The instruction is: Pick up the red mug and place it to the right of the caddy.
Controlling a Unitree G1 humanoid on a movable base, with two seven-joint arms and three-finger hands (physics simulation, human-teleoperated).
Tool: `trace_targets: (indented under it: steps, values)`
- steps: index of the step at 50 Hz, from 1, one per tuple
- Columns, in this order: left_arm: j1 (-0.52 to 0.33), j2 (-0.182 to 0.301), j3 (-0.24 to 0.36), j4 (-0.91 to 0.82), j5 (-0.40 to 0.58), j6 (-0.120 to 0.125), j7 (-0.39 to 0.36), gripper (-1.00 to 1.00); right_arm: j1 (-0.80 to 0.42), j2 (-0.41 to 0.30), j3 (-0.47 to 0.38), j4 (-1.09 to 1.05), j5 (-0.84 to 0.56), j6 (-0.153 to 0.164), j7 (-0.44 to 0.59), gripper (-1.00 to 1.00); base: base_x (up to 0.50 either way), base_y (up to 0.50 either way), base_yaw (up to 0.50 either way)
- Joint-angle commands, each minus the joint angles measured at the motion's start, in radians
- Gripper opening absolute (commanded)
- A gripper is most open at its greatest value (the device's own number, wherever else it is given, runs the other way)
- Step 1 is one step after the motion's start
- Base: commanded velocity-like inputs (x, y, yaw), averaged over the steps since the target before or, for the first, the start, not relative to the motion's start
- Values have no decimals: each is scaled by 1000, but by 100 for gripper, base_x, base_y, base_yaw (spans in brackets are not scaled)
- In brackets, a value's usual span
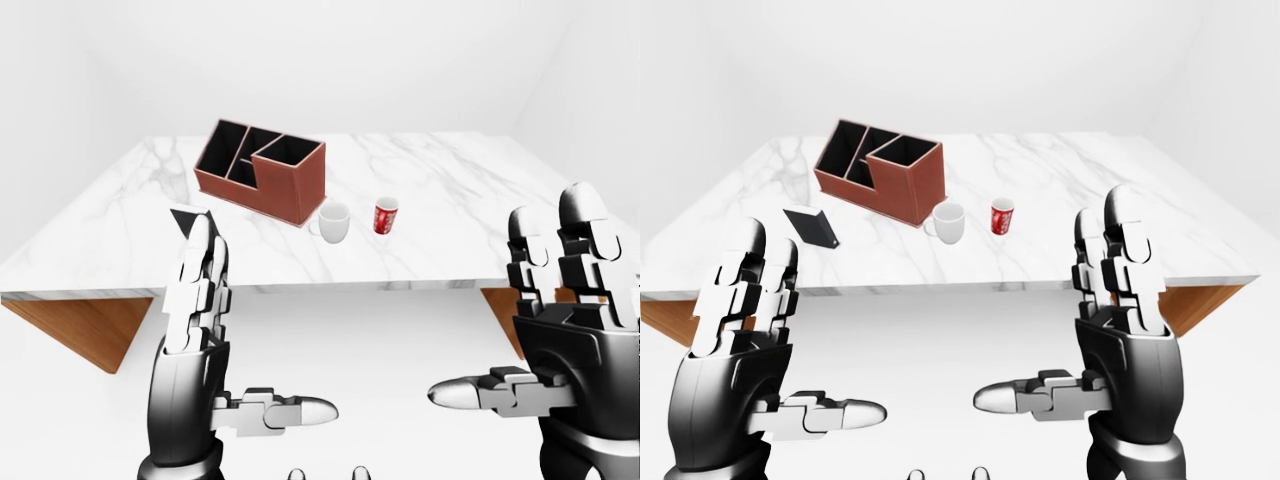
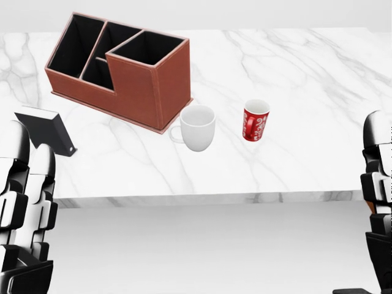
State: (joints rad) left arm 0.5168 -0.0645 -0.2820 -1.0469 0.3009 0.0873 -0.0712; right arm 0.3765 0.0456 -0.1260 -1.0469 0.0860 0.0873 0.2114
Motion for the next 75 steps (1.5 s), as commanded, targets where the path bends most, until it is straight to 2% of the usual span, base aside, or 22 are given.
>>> trace_targets:
  steps: [1, 35, 53, 75]
  values:
    - [-58, -4, 13, 0, -6, 0, 8, 100, -34, -1, 15, 0, -9, 0, -10, 100, 41, -3, 0]
    - [-58, 19, -4, 0, -10, 0, 33, 100, -52, 5, 1, 37, -17, 0, -5, 100, 40, -2, 0]
    - [-76, 24, 21, 0, -33, 0, 33, 100, -43, 6, 5, 24, -18, 0, -1, 100, 40, -2, 0]
    - [-65, 4, 22, 0, -19, 0, 13, 100, -43, 8, 4, 20, -26, 0, -3, 100, 40, -1, 0]
